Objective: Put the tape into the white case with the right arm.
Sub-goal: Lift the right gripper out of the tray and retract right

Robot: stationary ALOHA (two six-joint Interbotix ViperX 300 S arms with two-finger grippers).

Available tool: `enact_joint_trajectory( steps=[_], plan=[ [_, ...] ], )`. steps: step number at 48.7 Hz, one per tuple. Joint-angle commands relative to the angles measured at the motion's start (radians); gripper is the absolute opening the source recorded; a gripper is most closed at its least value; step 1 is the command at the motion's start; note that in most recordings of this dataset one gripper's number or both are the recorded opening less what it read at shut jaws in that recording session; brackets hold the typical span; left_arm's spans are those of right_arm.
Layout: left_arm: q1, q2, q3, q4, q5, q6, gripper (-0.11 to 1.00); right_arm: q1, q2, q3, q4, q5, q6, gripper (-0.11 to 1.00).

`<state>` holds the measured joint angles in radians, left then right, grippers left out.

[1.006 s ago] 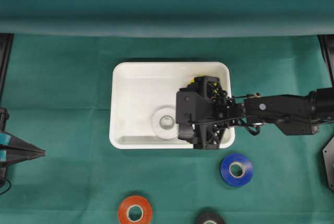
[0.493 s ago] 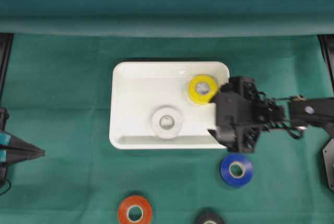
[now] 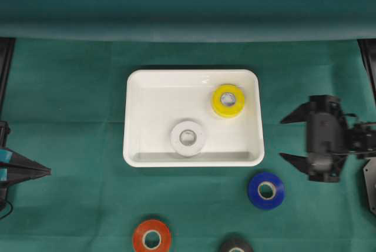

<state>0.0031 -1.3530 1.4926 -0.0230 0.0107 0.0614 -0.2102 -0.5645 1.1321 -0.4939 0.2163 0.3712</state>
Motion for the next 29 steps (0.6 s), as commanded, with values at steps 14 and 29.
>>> enact_joint_trajectory(
  steps=[14,29],
  plan=[
    [0.017,0.008,-0.011,0.000,-0.009,0.000,0.00,-0.002,-0.239,0.124,0.021,-0.003,0.026,0.65],
    [0.018,0.008,-0.012,-0.002,-0.009,0.000,0.00,0.008,-0.299,0.175,0.021,-0.008,0.066,0.65]
  ],
)
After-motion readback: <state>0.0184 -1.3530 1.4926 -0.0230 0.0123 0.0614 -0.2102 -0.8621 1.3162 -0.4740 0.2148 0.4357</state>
